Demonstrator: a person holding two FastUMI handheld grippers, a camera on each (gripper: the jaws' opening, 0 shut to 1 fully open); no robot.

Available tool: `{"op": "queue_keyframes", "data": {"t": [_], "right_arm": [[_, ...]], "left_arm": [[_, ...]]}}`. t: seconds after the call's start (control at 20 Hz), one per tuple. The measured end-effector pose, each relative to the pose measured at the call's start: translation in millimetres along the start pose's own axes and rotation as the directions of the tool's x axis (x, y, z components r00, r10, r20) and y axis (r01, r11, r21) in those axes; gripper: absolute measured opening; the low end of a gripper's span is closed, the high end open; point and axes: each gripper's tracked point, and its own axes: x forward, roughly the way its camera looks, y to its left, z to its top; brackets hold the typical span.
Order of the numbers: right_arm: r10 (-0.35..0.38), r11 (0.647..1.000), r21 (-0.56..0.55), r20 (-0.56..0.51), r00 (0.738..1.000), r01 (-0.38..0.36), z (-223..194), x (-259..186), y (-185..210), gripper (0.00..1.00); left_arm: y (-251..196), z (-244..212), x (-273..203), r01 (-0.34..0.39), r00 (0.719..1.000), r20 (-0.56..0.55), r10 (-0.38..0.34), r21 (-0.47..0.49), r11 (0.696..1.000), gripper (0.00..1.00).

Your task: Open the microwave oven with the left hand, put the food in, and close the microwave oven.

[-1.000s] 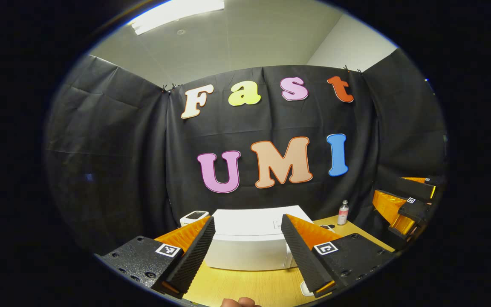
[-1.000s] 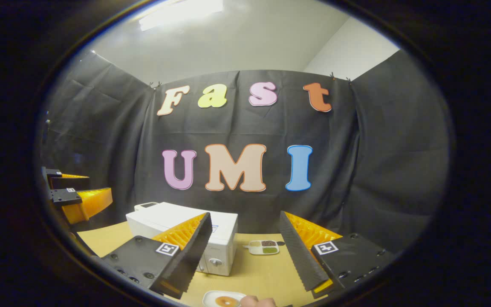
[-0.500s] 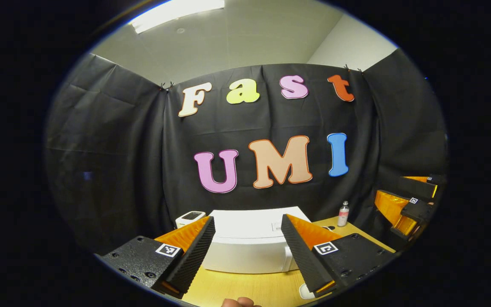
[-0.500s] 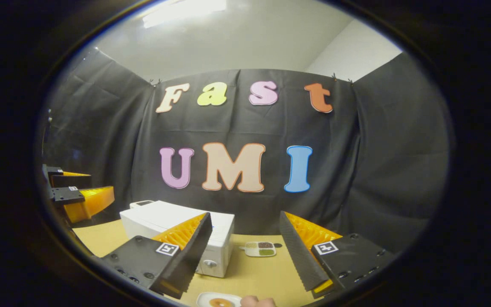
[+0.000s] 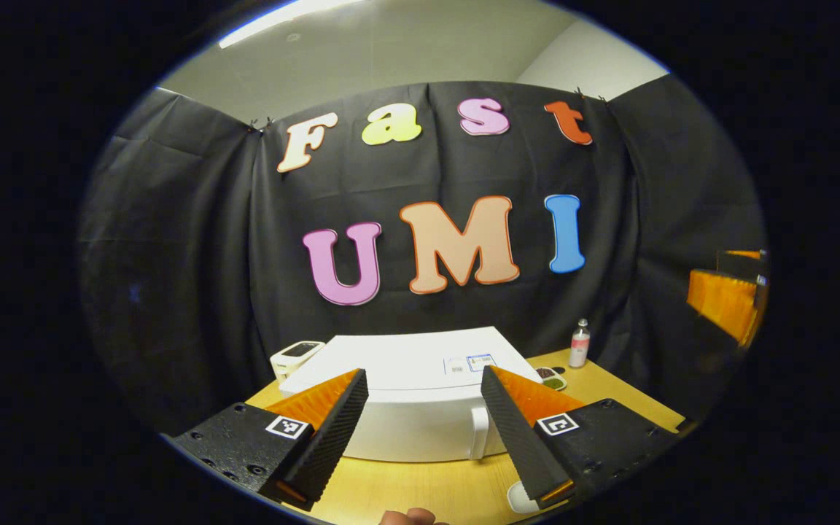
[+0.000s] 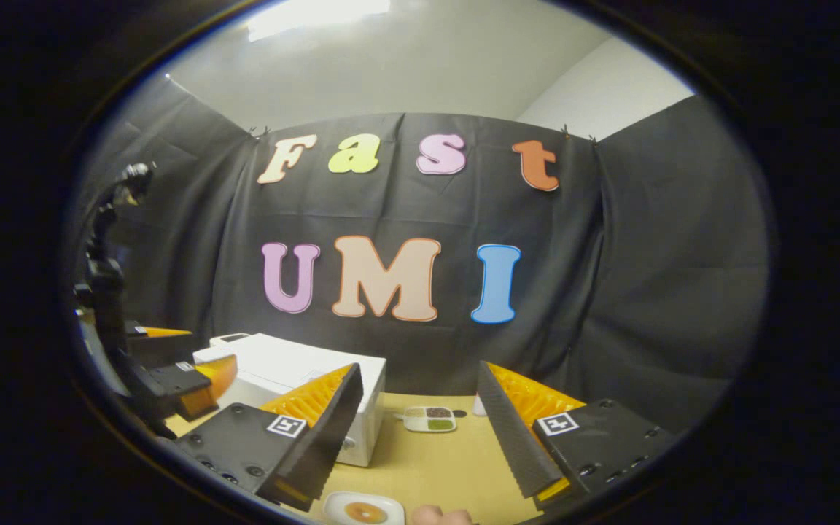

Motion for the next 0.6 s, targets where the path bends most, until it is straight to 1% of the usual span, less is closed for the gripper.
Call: {"op": "queue_keyframes", "data": {"t": [0.1,0.15,0.2,0.25,0.3,0.35,0.5,0.55,0.6], "right_arm": [[-0.025,1.0,0.009,-0.009,1.0,0.025,0,-1,-11,0.96],[-0.04,0.999,0.013,-0.014,0.999,0.04,1,-2,-16,1.0],[-0.055,0.998,0.015,-0.017,0.998,0.055,0,-4,-23,0.96],[-0.068,0.998,0.011,-0.02,0.998,0.068,2,-6,-28,0.96],[-0.082,0.997,0.0,-0.023,0.996,0.082,1,-8,-35,0.98],[-0.097,0.995,-0.015,-0.023,0.995,0.097,1,-9,-43,0.96],[-0.138,0.99,-0.035,-0.053,0.989,0.136,-6,-13,-62,0.96],[-0.149,0.989,-0.033,-0.062,0.987,0.147,-8,-14,-67,0.96],[-0.158,0.987,-0.038,-0.07,0.985,0.156,-10,-15,-71,0.96]], "left_arm": [[-15,-19,16,0.028,0.999,-0.027,-0.028,0.018,0.999,0.98],[-25,-30,23,0.048,0.998,-0.04,-0.047,0.027,0.998,0.98],[-35,-47,32,0.066,0.996,-0.068,-0.063,0.038,0.997,0.98],[-42,-62,41,0.08,0.992,-0.096,-0.075,0.049,0.996,1.0],[-49,-77,46,0.093,0.988,-0.129,-0.086,0.049,0.994,0.97],[-56,-92,54,0.102,0.982,-0.162,-0.094,0.042,0.994,0.98],[-72,-134,71,0.125,0.957,-0.263,-0.121,-0.002,0.992,0.98],[-74,-141,75,0.121,0.951,-0.284,-0.119,-0.011,0.993,0.95],[-74,-147,80,0.115,0.949,-0.293,-0.114,-0.012,0.993,0.95]]}}
